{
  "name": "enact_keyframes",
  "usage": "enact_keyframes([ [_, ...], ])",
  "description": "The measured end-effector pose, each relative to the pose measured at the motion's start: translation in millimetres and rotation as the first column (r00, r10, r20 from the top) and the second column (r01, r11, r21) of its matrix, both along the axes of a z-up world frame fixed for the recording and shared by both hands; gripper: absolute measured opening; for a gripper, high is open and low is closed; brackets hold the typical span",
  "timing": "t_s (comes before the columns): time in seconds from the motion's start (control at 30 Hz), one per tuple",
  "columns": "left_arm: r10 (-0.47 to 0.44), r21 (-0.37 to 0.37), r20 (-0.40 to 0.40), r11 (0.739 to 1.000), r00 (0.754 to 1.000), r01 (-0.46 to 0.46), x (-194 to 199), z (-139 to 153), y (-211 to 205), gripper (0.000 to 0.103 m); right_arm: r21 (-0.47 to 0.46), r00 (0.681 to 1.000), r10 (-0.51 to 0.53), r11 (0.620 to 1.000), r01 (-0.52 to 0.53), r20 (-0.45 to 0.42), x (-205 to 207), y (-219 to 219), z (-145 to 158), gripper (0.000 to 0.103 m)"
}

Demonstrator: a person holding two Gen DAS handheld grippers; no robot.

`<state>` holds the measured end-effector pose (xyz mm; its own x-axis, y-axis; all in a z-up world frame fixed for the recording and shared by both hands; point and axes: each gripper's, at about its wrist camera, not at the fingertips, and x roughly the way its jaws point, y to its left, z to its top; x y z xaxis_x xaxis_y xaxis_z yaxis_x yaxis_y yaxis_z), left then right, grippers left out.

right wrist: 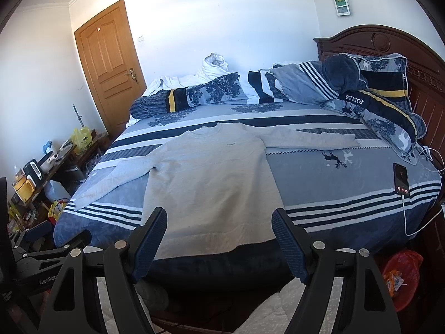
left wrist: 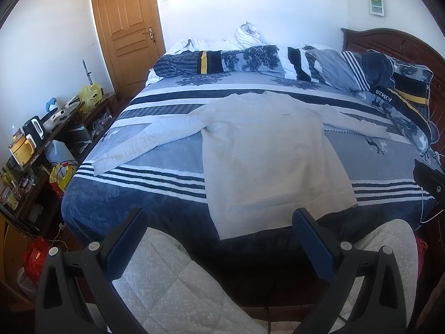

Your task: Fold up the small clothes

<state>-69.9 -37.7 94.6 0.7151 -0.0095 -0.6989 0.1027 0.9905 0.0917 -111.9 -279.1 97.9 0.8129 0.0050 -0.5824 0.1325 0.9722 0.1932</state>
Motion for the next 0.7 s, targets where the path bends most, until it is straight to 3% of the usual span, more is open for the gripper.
enact_keyframes([
  [0.17, 0.02, 0.008, -0.027, 1.0, 0.999, -0.02, 7.0, -14.0, 2.5, 0.103, 0.03, 1.0, 0.017, 0.999, -0.017, -0.016, 6.7, -2.3, -5.6, 0.082],
  [0.4, 0.023, 0.051, -0.08, 0.999, 0.997, -0.019, 50.1, -30.9, -7.7, 0.103, 0.019, 0.998, 0.037, 0.999, -0.036, -0.046, 44.0, -19.9, -25.4, 0.082],
  [0.53, 0.007, 0.06, -0.125, 0.998, 0.992, 0.0, 86.9, -44.5, -24.8, 0.103, 0.102, 0.994, 0.041, 0.994, -0.03, -0.105, 75.4, -40.8, -43.5, 0.082],
  [0.63, -0.02, 0.038, -0.163, 0.999, 0.986, 0.026, 120.1, -54.6, -43.5, 0.103, 0.198, 0.989, 0.044, 0.98, -0.015, -0.142, 108.1, -65.9, -64.6, 0.082],
  [0.7, -0.039, 0.02, -0.171, 0.999, 0.985, 0.043, 143.8, -59.3, -59.5, 0.103, 0.214, 0.985, 0.021, 0.977, 0.016, -0.169, 128.7, -85.9, -77.9, 0.082],
])
